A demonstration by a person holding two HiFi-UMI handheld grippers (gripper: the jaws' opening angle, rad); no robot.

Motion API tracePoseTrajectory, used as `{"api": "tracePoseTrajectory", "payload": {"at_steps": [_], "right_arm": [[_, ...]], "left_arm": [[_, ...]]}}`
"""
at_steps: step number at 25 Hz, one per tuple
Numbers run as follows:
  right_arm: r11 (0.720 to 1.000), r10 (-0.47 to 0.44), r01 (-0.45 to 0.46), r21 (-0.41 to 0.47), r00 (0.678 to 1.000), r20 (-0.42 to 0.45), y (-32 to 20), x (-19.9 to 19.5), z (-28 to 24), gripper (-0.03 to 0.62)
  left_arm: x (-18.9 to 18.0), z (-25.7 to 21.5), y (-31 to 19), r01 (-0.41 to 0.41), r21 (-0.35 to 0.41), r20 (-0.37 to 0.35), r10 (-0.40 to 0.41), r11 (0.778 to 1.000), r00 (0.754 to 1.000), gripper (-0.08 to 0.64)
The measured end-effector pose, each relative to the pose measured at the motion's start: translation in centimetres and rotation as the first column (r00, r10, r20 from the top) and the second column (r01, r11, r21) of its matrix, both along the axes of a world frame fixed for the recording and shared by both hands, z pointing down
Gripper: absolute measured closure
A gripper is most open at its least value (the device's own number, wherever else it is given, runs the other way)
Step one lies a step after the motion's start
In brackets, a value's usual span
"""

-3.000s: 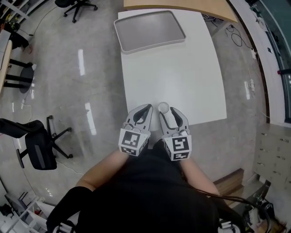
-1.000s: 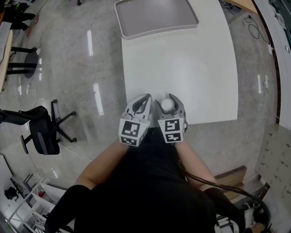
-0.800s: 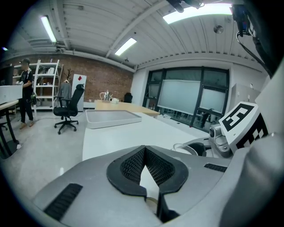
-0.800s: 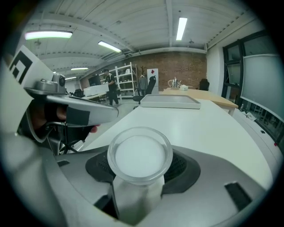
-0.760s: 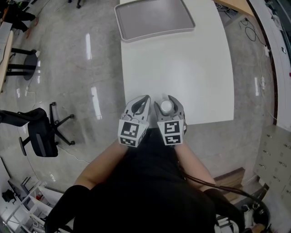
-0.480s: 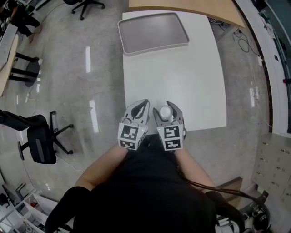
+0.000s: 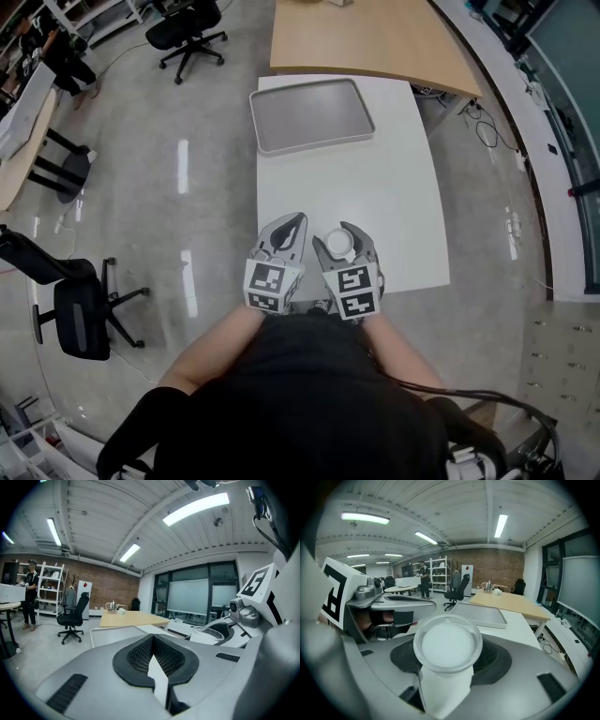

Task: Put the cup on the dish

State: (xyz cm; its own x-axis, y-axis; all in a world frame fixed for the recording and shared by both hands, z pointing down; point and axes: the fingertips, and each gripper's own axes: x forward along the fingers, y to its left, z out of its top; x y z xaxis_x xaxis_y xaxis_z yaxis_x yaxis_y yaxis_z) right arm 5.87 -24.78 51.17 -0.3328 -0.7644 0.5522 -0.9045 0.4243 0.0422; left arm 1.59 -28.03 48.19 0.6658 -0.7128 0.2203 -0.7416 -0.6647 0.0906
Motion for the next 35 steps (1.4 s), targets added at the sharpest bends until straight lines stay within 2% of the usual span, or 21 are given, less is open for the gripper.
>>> {"api": "tracePoseTrajectory", "payload": {"at_steps": [12, 16, 23, 29, 35], "right_arm": [[0.996, -0.024, 0.023, 0.081, 0.999, 0.022, 0.3, 0.6, -7.2, 0.344], [0.997, -0.023, 0.020, 0.081, 0.999, 0.027, 0.4, -0.1, -7.5, 0.344], [0.997, 0.019, -0.021, 0.069, 0.999, 0.028, 0.7, -1.5, -7.6, 0.344], [0.995, 0.052, -0.054, 0.079, 0.998, 0.031, 1.4, -3.3, -7.9, 0.344], [0.995, 0.054, -0.057, 0.076, 0.998, 0.037, 1.6, -4.8, -7.9, 0.344]], "left_arm": [[-0.9, -4.8, 0.5, 0.022, 0.077, -0.024, -0.020, 0.997, 1.000, 0.560], [-1.4, -5.7, 0.5, 0.018, 0.094, -0.026, -0.016, 0.995, 1.000, 0.558], [-2.9, -5.9, 0.8, -0.020, 0.068, -0.048, 0.024, 0.998, 0.999, 0.558], [-4.5, -5.8, 1.4, -0.061, 0.082, -0.044, 0.065, 0.995, 0.997, 0.559], [-5.8, -5.4, 1.7, -0.064, 0.071, -0.045, 0.068, 0.995, 0.997, 0.560]]}}
